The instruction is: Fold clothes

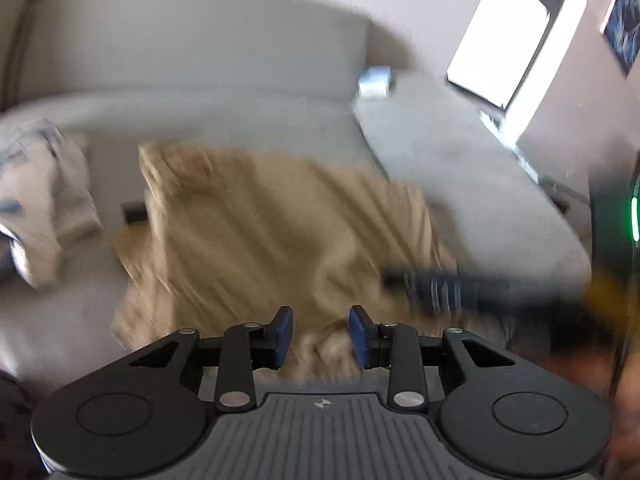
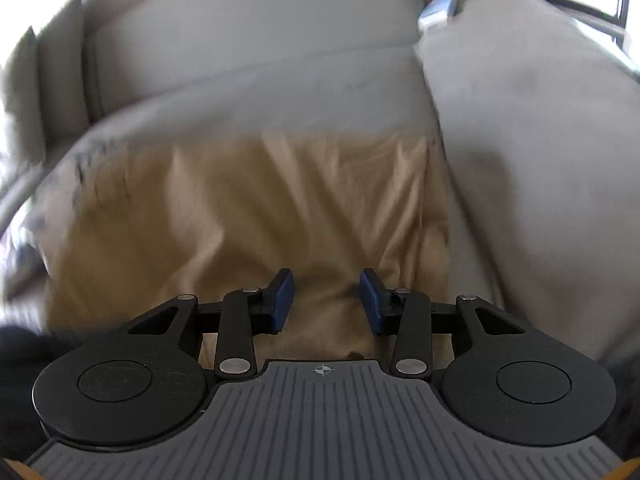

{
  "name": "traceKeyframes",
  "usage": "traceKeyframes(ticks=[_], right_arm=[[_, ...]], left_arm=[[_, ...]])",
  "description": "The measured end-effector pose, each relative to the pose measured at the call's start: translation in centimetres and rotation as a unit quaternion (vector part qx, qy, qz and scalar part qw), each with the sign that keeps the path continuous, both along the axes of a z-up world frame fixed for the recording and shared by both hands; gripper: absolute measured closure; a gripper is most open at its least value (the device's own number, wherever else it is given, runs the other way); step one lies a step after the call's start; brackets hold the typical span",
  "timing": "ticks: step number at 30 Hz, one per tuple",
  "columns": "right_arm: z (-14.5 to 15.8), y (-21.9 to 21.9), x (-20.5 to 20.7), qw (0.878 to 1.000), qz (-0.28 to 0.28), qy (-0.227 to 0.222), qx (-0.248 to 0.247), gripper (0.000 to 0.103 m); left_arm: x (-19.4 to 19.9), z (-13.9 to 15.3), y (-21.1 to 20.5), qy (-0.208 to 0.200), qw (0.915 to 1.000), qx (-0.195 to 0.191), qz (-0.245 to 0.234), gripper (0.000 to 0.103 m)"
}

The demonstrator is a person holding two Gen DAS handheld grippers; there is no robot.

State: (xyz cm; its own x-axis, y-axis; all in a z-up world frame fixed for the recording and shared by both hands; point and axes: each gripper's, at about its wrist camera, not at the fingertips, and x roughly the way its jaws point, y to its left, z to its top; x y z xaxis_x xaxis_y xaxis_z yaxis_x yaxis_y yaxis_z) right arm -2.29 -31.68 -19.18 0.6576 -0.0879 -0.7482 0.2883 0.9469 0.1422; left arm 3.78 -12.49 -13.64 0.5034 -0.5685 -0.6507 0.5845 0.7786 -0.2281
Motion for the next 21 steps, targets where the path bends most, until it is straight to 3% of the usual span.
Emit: traceKeyframes(ticks=[3,6,8,9,11,15,18,19,21], right_arm=[[0.2,2.1,-2.0,0.997,0.031,0.003,-0.065,0.06],[0.4,2.5,-2.5,0.996,0.041,0.006,-0.079,0.06],[0.5,2.2,-2.7,0.997,0.041,0.006,-0.072,0.06],[0.4,2.2,-2.9,0.997,0.042,0.006,-0.072,0.06],[0.3,2.3,-3.5,0.996,0.046,0.004,-0.075,0.06],[2.0,2.3,-4.5,0.996,0.043,-0.019,-0.076,0.06],[4.9,1.8,-3.3,0.993,0.025,-0.086,-0.074,0.059],[5.6,1.9,-2.2,0.992,0.024,-0.102,-0.077,0.062],[5.7,2.1,0.7,0.99,0.03,-0.112,-0.078,0.088]], left_arm=[[1.2,2.2,-0.1,-0.055,0.9983,-0.005,0.02,0.073],[4.2,1.8,-0.8,-0.059,0.9967,-0.002,0.056,0.072],[6.4,0.0,-0.6,-0.036,0.9933,0.022,0.108,0.076],[7.3,-1.0,-0.2,-0.015,0.9917,0.026,0.125,0.084],[8.3,-3.0,0.5,0.021,0.9906,0.031,0.131,0.082],[8.0,-3.7,1.4,0.021,0.991,0.018,0.131,0.081],[7.7,-3.9,1.1,0.006,0.9917,0.025,0.126,0.081],[7.5,-4.0,1.0,-0.001,0.9919,0.029,0.123,0.081],[7.2,-4.1,0.9,-0.006,0.992,0.033,0.121,0.081]])
